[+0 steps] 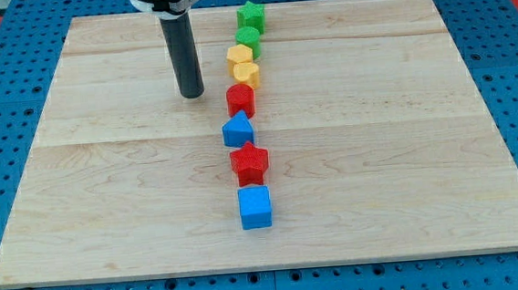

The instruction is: Move the yellow heart to the left center

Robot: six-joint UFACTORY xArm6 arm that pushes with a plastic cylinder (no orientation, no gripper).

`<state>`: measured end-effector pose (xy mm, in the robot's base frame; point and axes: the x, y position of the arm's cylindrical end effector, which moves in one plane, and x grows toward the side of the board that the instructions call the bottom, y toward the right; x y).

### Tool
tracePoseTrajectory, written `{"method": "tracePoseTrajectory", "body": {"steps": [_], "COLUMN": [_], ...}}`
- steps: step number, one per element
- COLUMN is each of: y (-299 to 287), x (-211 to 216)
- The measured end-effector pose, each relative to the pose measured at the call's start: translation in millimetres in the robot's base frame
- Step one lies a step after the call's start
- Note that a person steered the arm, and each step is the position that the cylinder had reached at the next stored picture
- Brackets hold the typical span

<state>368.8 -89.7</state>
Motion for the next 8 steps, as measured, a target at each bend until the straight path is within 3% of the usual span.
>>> {"method": "tracePoseTrajectory", "body": {"steps": [3,7,8], "y": [-8,-4,12], "x": [1,-173,-177]}}
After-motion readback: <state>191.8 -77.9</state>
